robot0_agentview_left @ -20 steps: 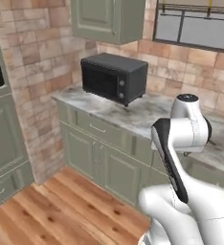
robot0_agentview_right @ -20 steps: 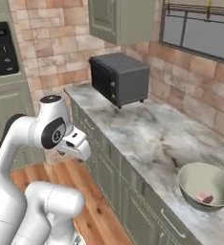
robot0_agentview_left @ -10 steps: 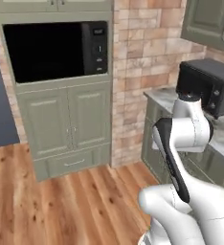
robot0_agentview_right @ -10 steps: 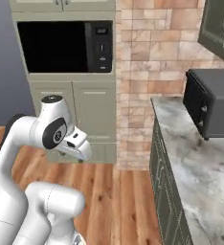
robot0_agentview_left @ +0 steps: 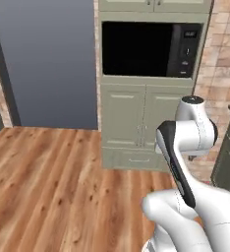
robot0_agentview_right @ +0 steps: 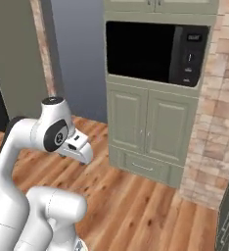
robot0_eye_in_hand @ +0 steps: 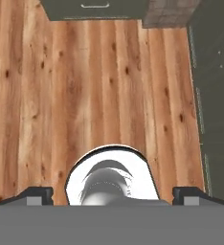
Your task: Place one of the steaks on the plate and the other in the bowl. Then place the bowl in the fridge.
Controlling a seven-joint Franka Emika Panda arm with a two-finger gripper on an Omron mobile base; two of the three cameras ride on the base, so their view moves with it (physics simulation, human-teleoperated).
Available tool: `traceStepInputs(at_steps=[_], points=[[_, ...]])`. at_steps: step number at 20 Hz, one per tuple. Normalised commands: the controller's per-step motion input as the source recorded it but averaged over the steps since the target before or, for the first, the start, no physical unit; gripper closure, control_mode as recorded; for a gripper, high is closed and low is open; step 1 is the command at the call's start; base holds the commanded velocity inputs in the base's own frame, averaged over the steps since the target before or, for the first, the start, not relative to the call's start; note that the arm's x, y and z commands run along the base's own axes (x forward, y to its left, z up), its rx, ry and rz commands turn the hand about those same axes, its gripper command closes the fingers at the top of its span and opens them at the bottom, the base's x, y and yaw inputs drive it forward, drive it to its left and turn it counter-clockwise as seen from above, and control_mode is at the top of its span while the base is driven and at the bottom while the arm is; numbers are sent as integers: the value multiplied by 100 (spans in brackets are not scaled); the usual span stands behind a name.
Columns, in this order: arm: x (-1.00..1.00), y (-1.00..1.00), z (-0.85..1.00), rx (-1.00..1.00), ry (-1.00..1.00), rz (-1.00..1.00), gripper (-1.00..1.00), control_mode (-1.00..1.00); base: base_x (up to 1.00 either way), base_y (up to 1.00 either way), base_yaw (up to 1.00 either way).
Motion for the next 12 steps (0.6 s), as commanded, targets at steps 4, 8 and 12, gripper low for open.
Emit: traceStepInputs(at_steps=[4,8,12], points=[[0,0,0,0,0,0,-100,100,1,42,58],[0,0,0,0,0,0,-100,100,17,31,60],[0,0,0,0,0,0,-100,100,49,21,57]])
